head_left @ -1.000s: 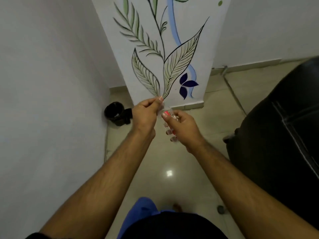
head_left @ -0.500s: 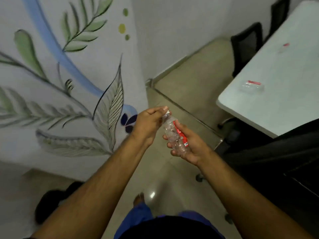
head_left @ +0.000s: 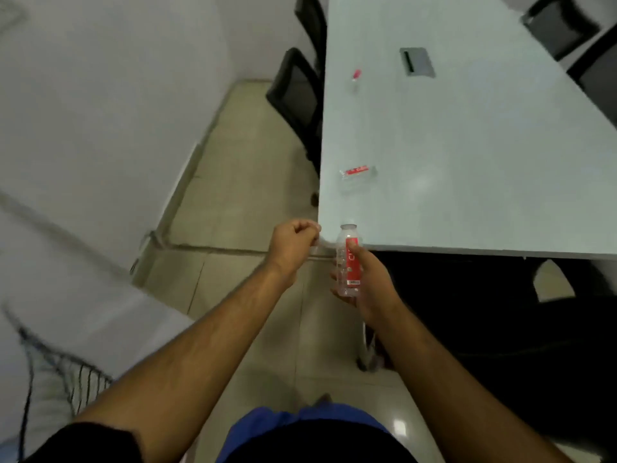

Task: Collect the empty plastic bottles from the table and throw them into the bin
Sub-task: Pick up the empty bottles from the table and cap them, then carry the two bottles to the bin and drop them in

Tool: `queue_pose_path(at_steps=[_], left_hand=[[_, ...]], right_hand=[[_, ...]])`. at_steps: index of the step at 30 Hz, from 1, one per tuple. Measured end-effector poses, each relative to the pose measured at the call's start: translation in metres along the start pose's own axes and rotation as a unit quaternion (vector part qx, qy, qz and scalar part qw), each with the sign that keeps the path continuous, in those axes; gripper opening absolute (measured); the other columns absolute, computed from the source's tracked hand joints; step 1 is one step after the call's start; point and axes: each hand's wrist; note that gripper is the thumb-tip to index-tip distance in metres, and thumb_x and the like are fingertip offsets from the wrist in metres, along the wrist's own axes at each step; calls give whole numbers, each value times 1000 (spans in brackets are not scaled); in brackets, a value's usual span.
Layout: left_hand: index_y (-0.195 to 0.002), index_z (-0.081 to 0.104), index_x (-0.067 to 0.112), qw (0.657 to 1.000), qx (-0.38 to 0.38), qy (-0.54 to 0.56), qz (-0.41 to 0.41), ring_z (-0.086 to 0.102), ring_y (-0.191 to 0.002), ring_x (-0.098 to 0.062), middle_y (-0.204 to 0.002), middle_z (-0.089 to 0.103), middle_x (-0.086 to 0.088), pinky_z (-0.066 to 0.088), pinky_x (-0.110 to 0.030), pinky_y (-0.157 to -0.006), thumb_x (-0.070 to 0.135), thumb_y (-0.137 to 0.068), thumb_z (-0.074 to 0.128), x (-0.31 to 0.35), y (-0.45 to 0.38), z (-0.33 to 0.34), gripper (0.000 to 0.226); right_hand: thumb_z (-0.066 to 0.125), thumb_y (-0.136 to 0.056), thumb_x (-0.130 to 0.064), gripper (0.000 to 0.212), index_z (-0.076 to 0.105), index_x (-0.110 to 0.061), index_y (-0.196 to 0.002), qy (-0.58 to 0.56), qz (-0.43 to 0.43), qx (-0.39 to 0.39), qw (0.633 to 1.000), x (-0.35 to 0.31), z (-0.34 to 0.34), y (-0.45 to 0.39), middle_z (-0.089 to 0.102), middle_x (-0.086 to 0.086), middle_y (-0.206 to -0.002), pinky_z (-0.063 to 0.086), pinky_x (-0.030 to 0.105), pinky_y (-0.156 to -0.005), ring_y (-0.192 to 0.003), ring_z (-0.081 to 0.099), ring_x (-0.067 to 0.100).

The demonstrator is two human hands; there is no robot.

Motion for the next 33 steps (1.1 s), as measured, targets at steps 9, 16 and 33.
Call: queue_pose_path(at_steps=[9,16,33], left_hand=[[-117,62,12,963,-103,-240,59,62,-79,-17,-100,66,-7,49,-25,-62,29,-90,67,25,-178,70,32],[-135,49,10,827,-161,-513,168,56,-116,-36,-129,55,-16,48,-45,-94,45,-84,67,25,-334,141,64],[-94,64,15,774,-527,-341,-79,65,-69,-21,-85,67,-7,52,-28,-57,61,-90,57,18,-244,138,47]], right_hand=[[60,-97,-34,25,63,-17,-115,-77,-31,197,977,-63,10,-110,73,9,-104,61,42,-81,-92,72,26],[65,-96,-29,22,69,-15,-112,-144,-38,342,928,-103,20,-215,76,9,-107,61,42,-87,-96,74,26],[50,-99,-23,31,63,-7,-122,-323,-95,454,825,-9,44,-148,67,14,-102,54,43,-82,-90,65,26]])
Point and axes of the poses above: each hand's wrist, its own y-axis away from the middle knuckle, its own z-axis out of the palm, x = y × z
